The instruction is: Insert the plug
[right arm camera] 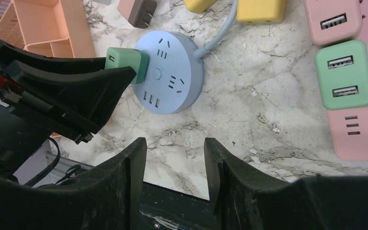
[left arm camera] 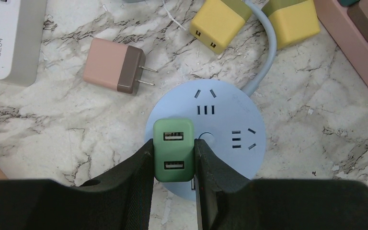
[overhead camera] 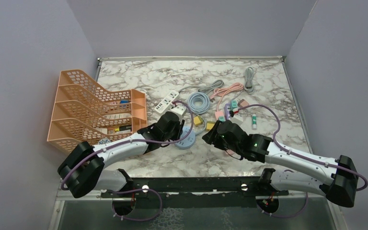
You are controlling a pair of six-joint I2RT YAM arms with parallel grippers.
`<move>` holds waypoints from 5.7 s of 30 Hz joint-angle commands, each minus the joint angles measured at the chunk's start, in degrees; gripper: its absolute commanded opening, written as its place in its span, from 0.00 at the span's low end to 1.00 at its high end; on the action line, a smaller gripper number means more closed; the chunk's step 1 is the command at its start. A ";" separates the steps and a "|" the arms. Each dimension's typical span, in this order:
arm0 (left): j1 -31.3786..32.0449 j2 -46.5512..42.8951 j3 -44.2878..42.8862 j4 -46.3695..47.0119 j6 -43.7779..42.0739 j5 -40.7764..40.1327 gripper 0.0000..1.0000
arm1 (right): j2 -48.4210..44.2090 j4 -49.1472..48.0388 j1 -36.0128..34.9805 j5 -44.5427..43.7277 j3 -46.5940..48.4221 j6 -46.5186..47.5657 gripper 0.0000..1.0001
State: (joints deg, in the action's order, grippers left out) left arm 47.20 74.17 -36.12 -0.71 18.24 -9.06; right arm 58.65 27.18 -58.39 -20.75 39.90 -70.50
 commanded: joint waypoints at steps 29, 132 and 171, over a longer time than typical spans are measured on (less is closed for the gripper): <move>-6.06 13.10 -26.09 -35.75 -1.36 13.23 0.50 | -3.46 3.15 0.08 -3.33 -1.44 -2.99 0.46; -11.75 -14.58 -24.65 -27.31 6.94 -8.43 0.66 | 54.12 0.76 12.23 1.21 39.06 55.87 0.60; -11.10 -11.55 -7.32 2.30 18.99 26.16 0.73 | 23.38 -1.40 12.34 11.56 26.11 -0.14 0.34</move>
State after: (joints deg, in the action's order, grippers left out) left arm 35.75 60.60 -45.80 -9.67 34.44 10.72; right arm 83.59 24.56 -46.11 -12.99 65.98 -57.71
